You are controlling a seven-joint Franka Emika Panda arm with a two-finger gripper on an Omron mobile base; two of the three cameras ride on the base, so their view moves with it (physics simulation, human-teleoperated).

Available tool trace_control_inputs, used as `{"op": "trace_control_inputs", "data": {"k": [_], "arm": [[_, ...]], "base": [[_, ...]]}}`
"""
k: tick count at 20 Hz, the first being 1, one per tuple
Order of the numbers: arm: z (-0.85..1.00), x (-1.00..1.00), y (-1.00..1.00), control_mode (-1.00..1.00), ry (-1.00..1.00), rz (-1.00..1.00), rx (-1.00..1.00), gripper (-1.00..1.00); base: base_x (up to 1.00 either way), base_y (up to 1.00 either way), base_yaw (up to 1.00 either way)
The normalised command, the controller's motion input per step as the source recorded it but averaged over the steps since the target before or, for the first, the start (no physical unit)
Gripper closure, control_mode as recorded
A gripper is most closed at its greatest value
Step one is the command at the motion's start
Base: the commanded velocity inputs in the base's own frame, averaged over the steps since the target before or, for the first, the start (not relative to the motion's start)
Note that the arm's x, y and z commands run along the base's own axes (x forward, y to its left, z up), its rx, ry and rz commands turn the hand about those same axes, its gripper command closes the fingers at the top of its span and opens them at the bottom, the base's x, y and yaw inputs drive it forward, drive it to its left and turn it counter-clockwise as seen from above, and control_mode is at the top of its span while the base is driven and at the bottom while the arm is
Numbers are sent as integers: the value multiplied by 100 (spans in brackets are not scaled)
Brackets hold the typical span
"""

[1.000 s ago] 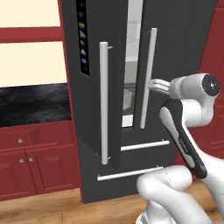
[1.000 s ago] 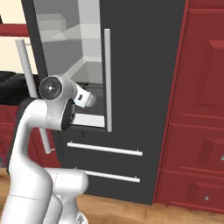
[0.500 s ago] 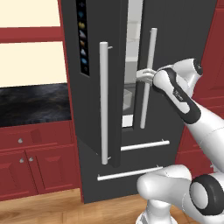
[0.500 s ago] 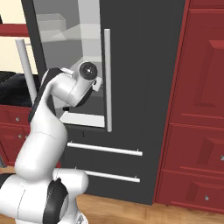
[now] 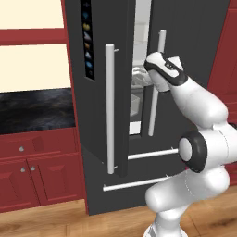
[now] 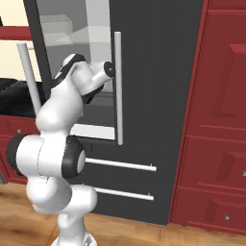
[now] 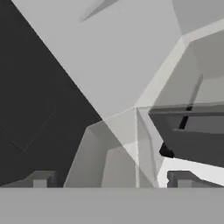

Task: Take the lemon wedge from the fridge and place it on the plate with fish on the dining counter.

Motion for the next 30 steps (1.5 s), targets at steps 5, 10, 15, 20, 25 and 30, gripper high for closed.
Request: {"op": "trace_control_inputs", "data": {"k": [5, 10, 15, 20, 25, 30], "arm": [[0, 48, 92, -100, 0, 25, 0, -100], [0, 16, 100, -100, 0, 19, 0, -100], [0, -11, 100, -100, -9, 18, 0, -100], [0, -40, 100, -100, -20, 12, 0, -100], [-8, -6, 80, -100, -6, 1, 12, -100], [15, -55, -66, -100, -13, -17, 6, -100]], "base": [[0, 0, 0], [0, 0, 0], [0, 0, 0], [0, 0, 0], [0, 0, 0], [0, 0, 0]]}}
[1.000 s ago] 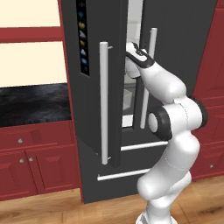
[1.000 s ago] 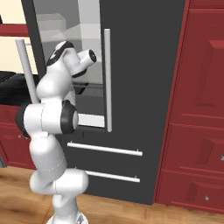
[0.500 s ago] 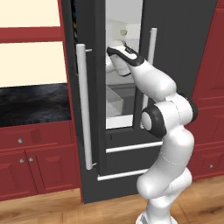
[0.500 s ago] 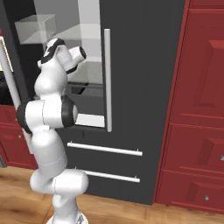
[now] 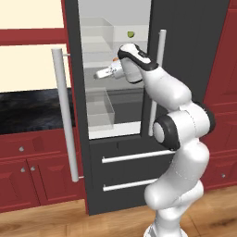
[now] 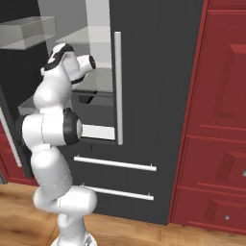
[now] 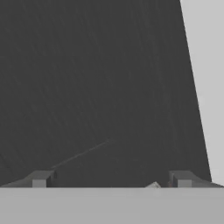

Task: Take the lemon wedge from the fridge and place it on the plate with fish on the dining counter.

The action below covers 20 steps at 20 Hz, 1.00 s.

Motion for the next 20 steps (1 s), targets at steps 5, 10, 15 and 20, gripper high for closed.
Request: {"op": "trace_control_inputs", "data": {"k": [5, 10, 15, 20], "arm": [[43, -78, -100, -100, -14, -42, -5, -100], [11, -43, -83, -100, -4, -59, -20, -100], [14, -3, -69, -100, 16, -67, -20, -100], [0, -4, -61, -100, 12, -70, -22, -100]], "base": [[0, 0, 0], [0, 0, 0], [0, 0, 0], [0, 0, 0]]}}
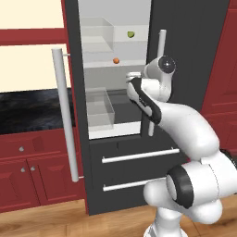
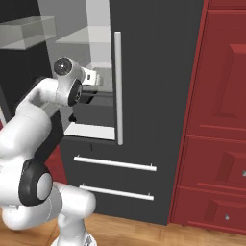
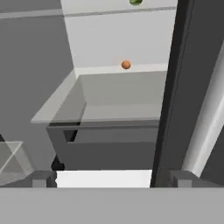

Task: Take the lemon wedge from the fridge and place it on the plate with fish on the dining counter.

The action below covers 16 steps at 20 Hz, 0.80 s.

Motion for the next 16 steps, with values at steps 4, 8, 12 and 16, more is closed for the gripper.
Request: {"op": "trace_control_inputs", "data": {"k": [4, 8, 12, 16], "arm": [[-5, -1, -49, -100, 2, -46, -7, -100], [-3, 7, -41, -100, 3, 0, -1, -100], [0, -5, -100, -100, 0, 3, 11, -100], [0, -5, -76, -100, 0, 1, 9, -100]], "base": [[0, 0, 0], [0, 0, 0], [0, 0, 0], [0, 0, 0]]}}
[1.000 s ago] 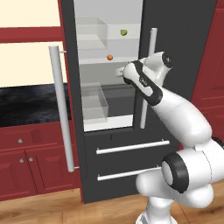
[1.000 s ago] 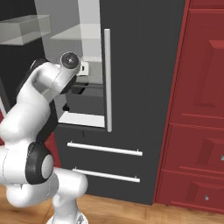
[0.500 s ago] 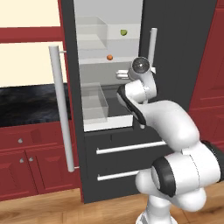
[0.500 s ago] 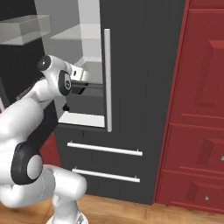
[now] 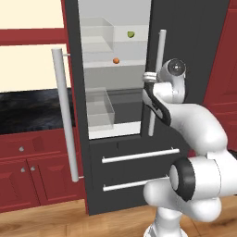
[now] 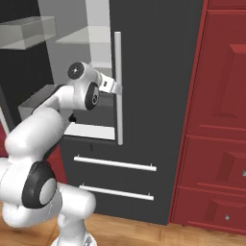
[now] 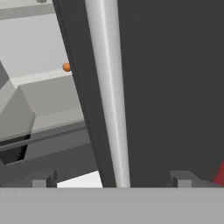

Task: Take the lemon wedge from the fridge and place it on the plate with fish on the dining counter.

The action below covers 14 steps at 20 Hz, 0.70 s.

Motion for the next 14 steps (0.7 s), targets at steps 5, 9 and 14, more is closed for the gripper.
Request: {"op": "trace_control_inputs", "data": {"k": [5, 9, 14], "arm": [[0, 15, -26, -100, 0, 2, 0, -100], [0, 3, -20, -100, 0, 13, 1, -100], [-2, 29, -18, -100, -1, 11, 3, -100]], "base": [[0, 0, 0], [0, 0, 0], [0, 0, 0]]}}
